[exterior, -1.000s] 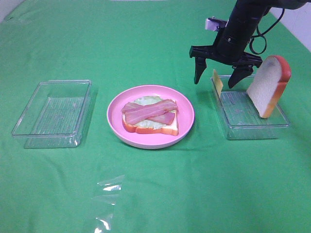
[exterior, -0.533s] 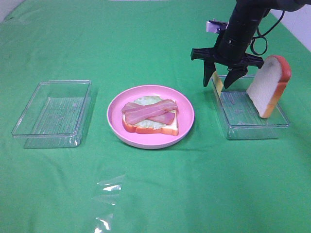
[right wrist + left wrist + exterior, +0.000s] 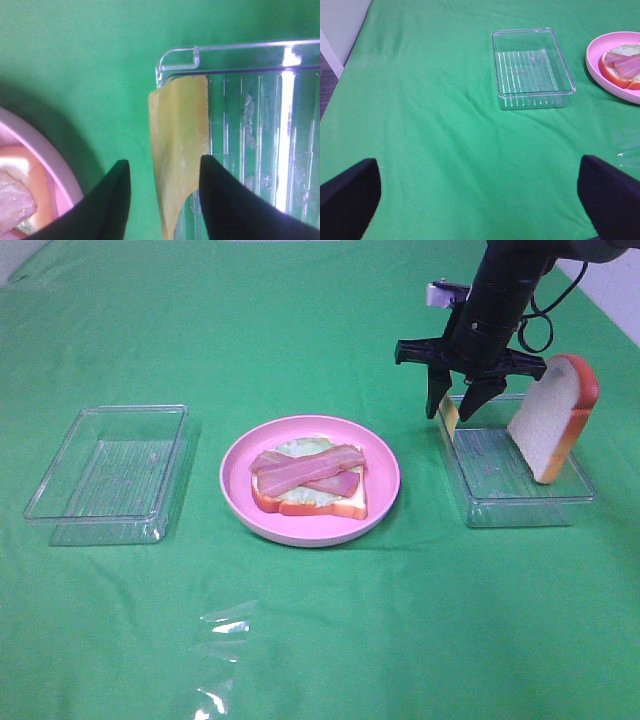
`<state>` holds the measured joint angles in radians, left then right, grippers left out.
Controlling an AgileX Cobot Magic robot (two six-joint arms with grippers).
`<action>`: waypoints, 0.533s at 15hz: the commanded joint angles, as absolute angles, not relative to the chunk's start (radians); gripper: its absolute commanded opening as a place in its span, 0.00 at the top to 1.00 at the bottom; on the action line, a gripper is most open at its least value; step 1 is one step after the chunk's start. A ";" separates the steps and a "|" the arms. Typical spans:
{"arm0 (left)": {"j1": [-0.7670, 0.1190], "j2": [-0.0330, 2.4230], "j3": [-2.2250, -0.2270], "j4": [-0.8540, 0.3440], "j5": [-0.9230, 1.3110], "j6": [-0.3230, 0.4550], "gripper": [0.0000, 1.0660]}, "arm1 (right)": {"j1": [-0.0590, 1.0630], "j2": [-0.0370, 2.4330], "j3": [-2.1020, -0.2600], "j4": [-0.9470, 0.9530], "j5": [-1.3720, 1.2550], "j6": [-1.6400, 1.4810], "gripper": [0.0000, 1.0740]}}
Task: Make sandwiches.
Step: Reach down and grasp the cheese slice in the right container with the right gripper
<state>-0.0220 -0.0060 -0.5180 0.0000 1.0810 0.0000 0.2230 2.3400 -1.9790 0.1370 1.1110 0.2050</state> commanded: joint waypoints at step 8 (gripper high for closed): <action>-0.027 -0.023 -0.516 0.000 1.077 -0.010 0.06 | 0.221 2.342 -1.983 0.117 1.119 0.216 0.97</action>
